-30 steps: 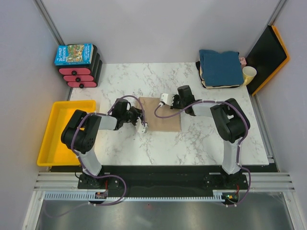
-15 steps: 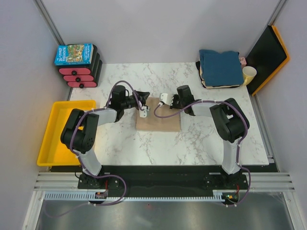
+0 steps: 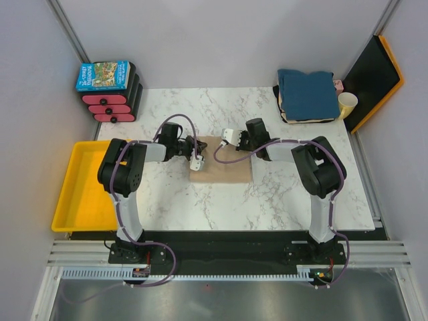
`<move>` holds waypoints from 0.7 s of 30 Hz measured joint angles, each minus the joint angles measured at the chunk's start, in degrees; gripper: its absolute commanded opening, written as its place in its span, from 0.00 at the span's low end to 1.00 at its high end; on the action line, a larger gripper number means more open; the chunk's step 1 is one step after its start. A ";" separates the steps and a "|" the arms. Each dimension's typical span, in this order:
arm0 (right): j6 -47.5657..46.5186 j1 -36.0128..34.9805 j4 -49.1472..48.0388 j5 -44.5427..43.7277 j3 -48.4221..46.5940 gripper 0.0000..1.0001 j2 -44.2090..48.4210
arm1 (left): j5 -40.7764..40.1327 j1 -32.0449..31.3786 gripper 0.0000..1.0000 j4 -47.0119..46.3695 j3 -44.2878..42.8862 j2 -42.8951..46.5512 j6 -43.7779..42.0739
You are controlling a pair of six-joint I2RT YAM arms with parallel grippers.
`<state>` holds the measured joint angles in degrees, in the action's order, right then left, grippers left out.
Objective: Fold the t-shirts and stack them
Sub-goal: Smooth out wrinkles on the folded tshirt
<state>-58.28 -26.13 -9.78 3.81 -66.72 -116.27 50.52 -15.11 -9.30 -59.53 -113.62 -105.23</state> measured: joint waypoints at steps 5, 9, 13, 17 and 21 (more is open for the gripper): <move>0.07 0.00 -0.09 0.07 0.00 0.00 0.00 | -5.86 0.00 0.02 -3.74 0.39 -1.99 -0.98; 0.09 -0.02 -0.09 0.17 0.00 0.00 0.00 | -11.37 0.17 0.02 -10.54 1.95 -1.99 -0.35; 0.26 -0.04 -0.11 0.20 0.00 0.00 0.00 | -16.68 0.35 0.02 -17.40 3.45 -1.99 1.46; 0.48 -0.37 -0.13 0.20 -0.46 0.00 -0.39 | -21.18 0.37 0.02 -22.53 4.79 -1.99 2.67; 0.63 -1.03 -0.15 0.20 -1.27 0.00 -0.92 | -23.61 0.35 0.02 -25.79 6.54 -1.99 3.78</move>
<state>-57.65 -27.16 -9.93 4.01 -67.99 -117.19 26.92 -14.76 -35.09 -52.99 -115.61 -101.45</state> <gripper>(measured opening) 0.007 0.023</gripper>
